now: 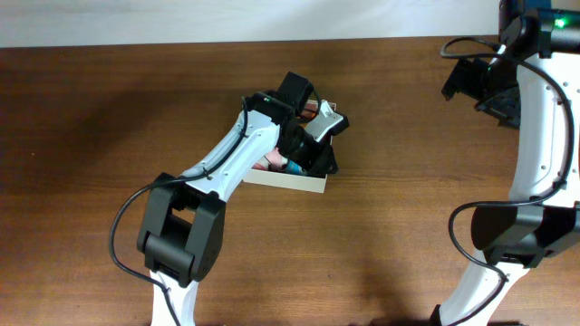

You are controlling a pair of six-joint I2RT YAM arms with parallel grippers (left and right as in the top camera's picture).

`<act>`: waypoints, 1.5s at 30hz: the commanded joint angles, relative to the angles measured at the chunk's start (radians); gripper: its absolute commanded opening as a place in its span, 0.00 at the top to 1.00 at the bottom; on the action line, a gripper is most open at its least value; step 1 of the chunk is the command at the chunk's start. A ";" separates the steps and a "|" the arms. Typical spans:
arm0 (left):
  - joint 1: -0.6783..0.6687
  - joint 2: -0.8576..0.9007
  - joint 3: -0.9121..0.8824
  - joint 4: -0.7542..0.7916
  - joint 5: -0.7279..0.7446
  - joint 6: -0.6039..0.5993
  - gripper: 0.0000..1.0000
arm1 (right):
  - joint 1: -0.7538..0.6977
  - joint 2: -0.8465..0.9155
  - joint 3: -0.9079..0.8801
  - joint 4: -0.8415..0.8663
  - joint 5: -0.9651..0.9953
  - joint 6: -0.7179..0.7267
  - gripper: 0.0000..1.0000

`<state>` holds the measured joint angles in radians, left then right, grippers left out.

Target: Pack container

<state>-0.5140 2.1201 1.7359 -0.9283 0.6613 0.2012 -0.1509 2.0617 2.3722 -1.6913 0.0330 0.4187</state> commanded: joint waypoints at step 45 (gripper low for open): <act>-0.037 0.010 0.019 0.127 -0.111 -0.171 0.77 | -0.001 0.005 -0.001 0.000 -0.002 0.009 0.01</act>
<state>-0.5472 2.1204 1.7374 -0.7967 0.5491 0.0463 -0.1509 2.0617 2.3722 -1.6913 0.0330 0.4194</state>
